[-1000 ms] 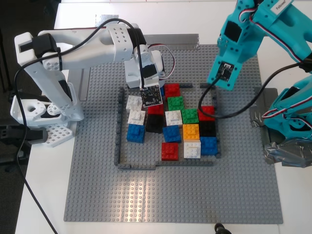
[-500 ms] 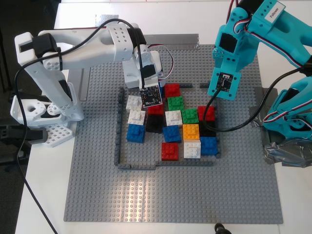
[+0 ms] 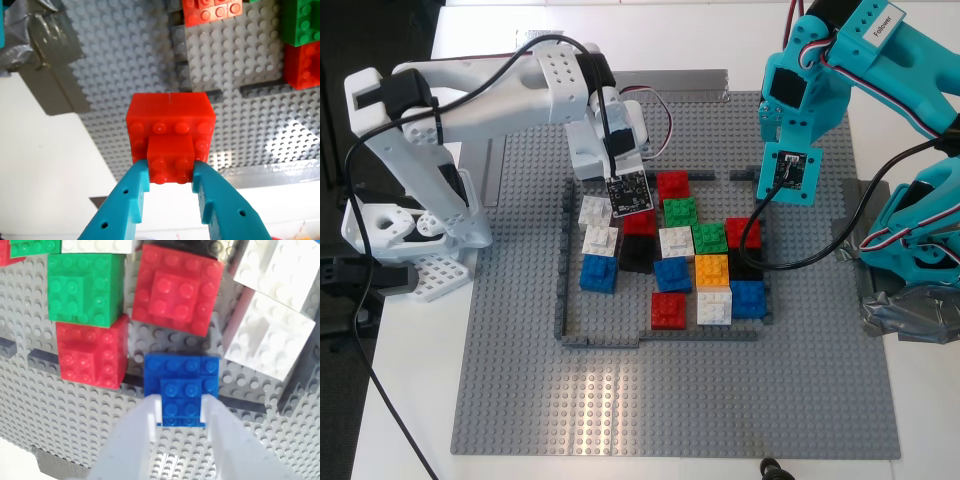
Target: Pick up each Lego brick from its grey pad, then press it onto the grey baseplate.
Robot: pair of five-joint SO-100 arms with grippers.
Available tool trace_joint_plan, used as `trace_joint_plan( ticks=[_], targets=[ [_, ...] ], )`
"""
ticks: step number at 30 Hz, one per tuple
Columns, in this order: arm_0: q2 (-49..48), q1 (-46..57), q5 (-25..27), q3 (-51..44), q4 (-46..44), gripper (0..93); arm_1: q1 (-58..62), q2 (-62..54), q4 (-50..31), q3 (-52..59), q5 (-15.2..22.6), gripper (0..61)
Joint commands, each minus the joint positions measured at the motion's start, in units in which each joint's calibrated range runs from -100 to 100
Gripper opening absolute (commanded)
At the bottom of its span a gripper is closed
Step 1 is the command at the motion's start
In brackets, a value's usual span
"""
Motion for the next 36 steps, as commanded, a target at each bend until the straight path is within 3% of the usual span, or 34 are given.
trace_joint_plan(
  ticks=[1,13,15,20,36],
  targets=[
    [-2.0,-0.4,0.4,-0.6,0.7,0.0,1.7,-5.3,-1.6,-1.7,0.9,0.3],
    [-2.1,-0.4,2.2,-0.8,0.7,0.0,3.0,-5.6,-1.7,-0.5,1.4,0.8],
    [-2.1,-0.4,2.2,-0.8,0.7,0.0,3.0,-5.5,-1.8,-0.4,1.3,6.9],
    [-2.1,-0.5,2.2,-0.8,0.7,0.0,3.1,-5.4,-1.6,-0.4,1.1,13.5],
    [-1.3,-2.9,2.2,0.0,-3.5,0.0,1.7,-7.3,3.9,-4.5,2.2,12.9]
  ],
)
